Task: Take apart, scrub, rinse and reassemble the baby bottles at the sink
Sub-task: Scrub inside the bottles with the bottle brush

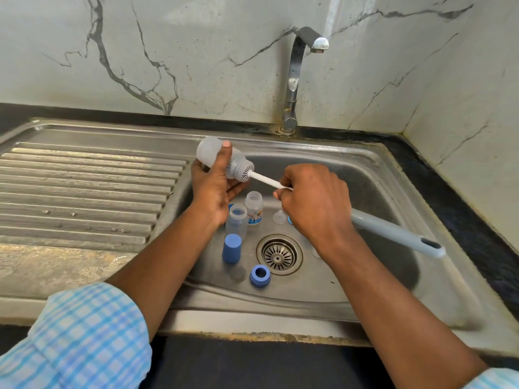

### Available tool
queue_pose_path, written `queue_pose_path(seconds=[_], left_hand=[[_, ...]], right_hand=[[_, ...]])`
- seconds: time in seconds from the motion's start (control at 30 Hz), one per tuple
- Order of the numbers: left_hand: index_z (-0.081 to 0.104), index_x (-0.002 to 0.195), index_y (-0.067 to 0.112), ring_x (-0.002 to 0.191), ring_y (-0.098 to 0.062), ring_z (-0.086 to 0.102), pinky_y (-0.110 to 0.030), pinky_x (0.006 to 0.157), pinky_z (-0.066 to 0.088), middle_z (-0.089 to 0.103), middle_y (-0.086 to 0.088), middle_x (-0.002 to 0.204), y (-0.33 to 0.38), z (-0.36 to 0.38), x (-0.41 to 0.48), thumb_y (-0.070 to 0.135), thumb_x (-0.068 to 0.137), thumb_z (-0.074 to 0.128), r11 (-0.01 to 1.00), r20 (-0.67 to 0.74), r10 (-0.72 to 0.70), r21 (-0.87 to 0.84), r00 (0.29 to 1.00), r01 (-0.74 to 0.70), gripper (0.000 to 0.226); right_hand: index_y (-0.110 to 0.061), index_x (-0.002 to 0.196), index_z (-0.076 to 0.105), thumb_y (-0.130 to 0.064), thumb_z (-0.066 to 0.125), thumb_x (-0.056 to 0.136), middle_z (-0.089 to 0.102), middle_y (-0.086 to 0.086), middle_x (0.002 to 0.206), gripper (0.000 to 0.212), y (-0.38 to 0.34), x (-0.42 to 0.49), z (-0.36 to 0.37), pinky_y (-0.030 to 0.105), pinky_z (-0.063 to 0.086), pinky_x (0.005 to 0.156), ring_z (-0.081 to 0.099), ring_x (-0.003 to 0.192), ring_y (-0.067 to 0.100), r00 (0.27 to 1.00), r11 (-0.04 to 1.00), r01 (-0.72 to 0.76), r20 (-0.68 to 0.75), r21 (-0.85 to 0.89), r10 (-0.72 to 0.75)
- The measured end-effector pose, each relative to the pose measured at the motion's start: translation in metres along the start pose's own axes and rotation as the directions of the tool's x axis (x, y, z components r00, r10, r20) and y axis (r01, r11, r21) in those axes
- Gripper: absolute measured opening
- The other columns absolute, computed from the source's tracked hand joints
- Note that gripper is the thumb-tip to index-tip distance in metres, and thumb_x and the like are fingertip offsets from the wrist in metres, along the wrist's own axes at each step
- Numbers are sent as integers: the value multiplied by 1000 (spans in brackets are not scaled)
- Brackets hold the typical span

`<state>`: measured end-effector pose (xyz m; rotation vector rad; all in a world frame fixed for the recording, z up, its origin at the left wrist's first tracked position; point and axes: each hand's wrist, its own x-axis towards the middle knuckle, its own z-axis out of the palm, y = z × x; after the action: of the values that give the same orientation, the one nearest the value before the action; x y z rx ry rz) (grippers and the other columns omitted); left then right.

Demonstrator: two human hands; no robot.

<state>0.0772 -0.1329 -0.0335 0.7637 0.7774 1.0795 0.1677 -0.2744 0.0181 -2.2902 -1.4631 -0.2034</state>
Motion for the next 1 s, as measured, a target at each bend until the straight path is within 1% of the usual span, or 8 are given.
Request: queue_pose_path(seconds=[0.2,0.3,0.37,0.6,0.7,0.8,0.9,1.0], left_hand=[[39,134,14,82,-25,72,-34,57,60,66,-16,114,8,-9,13,39,91,67,991,-152,-47,-133,987,27,57],[47,136,10,81,-22,72,-29,57,58,69,-15,107,11,-11,11,43,95,59,978,-31,-128,-171,991,121,54],[51,133,9,78,-21,72,-29,59,58,68,-13,99,7,-6,5,46,96,55,977,52,-146,-148,988,152,53],[49,138,12,78,-15,71,-26,63,57,69,-7,98,5,-6,-4,46,94,59,990,87,-77,-107,993,86,56],[53,133,9,76,-15,71,-29,68,59,71,-6,92,8,-2,-12,40,96,57,986,184,-83,-124,979,107,48],[51,135,2,89,-24,71,-38,86,57,69,-15,105,3,3,-24,33,92,58,985,334,-110,-87,936,147,54],[43,143,5,98,-30,71,-40,83,60,69,-17,113,0,4,-29,27,85,58,979,445,-124,-93,887,183,63],[39,148,14,104,-36,69,-45,84,59,67,-19,120,3,1,-22,20,84,57,979,476,-103,-106,873,173,66]], right_hand=[[-23,101,68,-30,61,95,67,0,95,12,3,-1,-9,30,35,67,60,87,23,998,997,59,-19,-54,-60],[-23,97,69,-34,62,93,68,0,89,13,7,-3,-12,32,42,68,61,84,22,997,998,62,-35,-7,-62],[-23,97,70,-35,64,93,68,0,87,14,9,-3,-13,30,39,66,57,78,19,997,998,55,-45,8,-54],[-23,91,71,-38,67,92,64,-5,73,15,16,-3,-7,29,40,63,57,69,16,1000,994,12,-5,109,-12],[-21,89,71,-36,66,93,62,-3,71,16,14,-2,-3,32,44,63,57,68,18,1000,989,11,-1,147,-11],[-18,84,69,-34,62,95,60,-1,68,21,13,0,2,33,42,61,56,66,21,1000,982,-15,7,187,14],[-17,75,65,-31,61,96,60,0,65,26,18,4,7,35,47,60,59,65,23,999,970,-38,44,240,28],[-20,64,58,-30,59,98,63,5,64,35,22,7,4,43,54,65,61,64,26,991,950,-65,130,304,27]])
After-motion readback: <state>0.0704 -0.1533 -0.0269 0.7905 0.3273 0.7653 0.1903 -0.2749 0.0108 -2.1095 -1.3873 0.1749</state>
